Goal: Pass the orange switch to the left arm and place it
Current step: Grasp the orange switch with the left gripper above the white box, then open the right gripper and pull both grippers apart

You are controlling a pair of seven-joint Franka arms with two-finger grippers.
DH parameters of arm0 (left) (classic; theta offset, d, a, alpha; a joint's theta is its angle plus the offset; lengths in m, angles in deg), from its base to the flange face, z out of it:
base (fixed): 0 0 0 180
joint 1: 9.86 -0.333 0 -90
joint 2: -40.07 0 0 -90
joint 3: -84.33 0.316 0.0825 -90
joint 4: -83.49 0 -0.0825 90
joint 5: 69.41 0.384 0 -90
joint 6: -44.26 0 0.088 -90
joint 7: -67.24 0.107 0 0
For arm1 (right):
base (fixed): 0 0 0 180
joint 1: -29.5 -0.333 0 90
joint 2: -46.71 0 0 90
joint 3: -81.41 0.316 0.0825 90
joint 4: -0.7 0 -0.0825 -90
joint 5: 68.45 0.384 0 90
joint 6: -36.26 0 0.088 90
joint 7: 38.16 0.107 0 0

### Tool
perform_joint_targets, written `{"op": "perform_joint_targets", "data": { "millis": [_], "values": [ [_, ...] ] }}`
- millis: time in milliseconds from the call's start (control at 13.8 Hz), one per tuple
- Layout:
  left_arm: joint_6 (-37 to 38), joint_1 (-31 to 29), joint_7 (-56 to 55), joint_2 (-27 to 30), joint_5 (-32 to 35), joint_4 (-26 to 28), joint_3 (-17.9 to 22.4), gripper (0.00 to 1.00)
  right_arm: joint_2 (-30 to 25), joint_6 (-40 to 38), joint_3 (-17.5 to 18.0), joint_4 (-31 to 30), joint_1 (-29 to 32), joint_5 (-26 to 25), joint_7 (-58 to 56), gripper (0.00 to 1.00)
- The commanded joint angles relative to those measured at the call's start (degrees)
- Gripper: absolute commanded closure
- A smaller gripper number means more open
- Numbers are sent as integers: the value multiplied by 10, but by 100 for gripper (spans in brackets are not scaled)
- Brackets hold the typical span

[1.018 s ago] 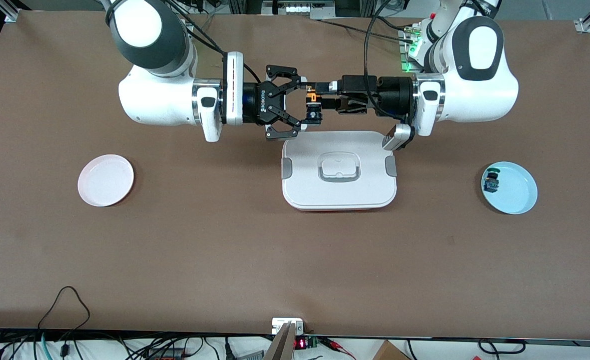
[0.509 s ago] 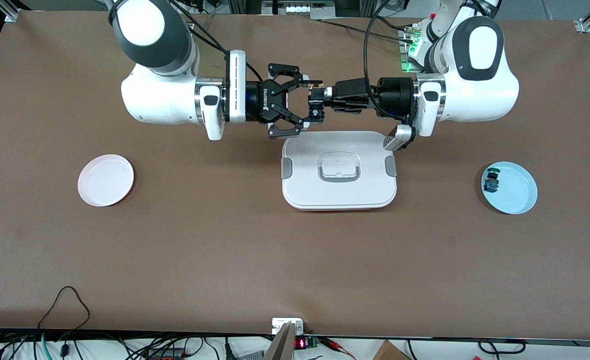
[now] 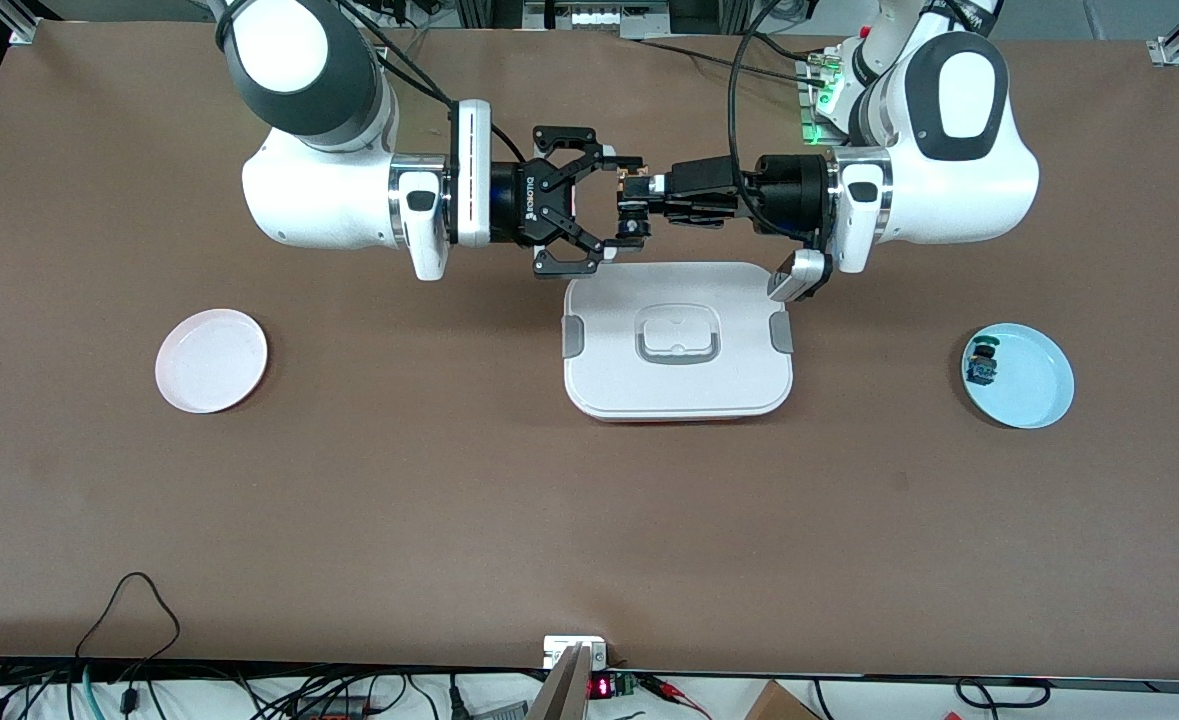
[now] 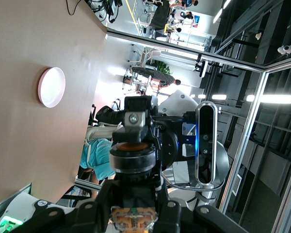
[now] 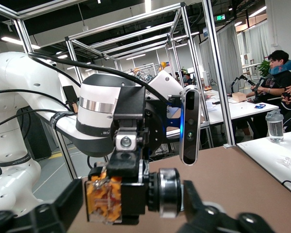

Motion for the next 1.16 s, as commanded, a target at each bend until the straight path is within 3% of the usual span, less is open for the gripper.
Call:
{"op": "perform_joint_targets", "data": {
  "millis": [0,145,291,509,800,1091],
  "values": [
    [-3,-11,23,14,-8,5,-2,100,-3,-1,-7,2,-4,13,2,0],
    [-1,-15,23,14,10,8,-2,100,-4,-1,-7,2,0,13,3,0],
    [1,-21,19,15,74,9,-1,100,-7,-2,-16,1,12,9,2,0],
    [53,-76,17,13,172,10,-1,100,-15,-37,-56,-2,20,-3,0,0],
    [173,-191,29,5,408,-7,1,100,-15,-159,-145,-5,22,-35,3,0],
    [270,-284,30,4,653,-50,3,100,-15,-240,-203,-20,25,-44,5,0]
  ]
}}
